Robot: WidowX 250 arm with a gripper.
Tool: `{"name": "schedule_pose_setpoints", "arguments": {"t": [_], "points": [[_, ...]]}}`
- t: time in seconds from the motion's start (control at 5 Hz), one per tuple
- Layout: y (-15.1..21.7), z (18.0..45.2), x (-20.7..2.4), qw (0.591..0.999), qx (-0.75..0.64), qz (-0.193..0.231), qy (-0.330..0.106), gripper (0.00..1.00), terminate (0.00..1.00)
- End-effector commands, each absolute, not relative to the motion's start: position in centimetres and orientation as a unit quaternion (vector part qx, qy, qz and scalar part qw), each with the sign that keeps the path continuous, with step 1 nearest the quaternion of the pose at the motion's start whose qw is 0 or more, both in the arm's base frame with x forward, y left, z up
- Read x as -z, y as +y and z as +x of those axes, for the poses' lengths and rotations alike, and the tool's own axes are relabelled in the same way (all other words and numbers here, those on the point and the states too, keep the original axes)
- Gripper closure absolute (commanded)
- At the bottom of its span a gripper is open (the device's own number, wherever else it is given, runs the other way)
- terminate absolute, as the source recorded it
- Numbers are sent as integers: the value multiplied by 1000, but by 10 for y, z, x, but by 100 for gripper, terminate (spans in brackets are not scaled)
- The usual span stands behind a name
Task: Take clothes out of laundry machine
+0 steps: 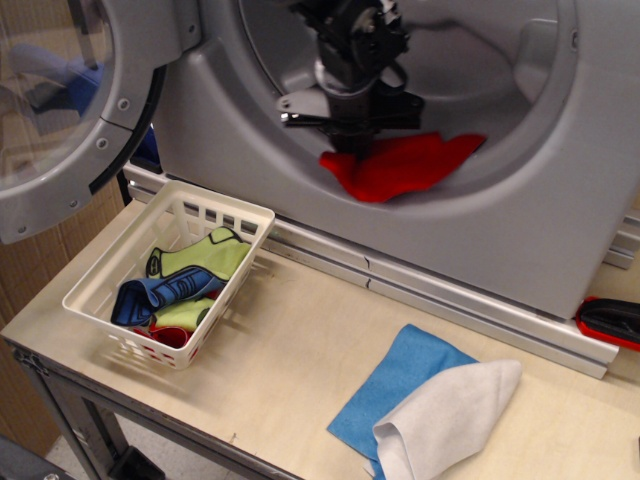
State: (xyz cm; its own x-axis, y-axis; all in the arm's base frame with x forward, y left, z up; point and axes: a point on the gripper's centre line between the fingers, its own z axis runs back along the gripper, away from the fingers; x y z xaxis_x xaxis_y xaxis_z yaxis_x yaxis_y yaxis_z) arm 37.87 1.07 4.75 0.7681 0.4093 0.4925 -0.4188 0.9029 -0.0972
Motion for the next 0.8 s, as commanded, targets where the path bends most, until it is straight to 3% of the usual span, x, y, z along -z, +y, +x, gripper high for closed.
{"name": "schedule_pose_setpoints", "arguments": {"t": [0.0,0.2,0.6], "points": [[51,313,-82,914,-326,66,-234,100,0],[69,289,-75,899,-372,64,-221,100,0],[83,261,-49,897,-400,118,-149,100,0]]}}
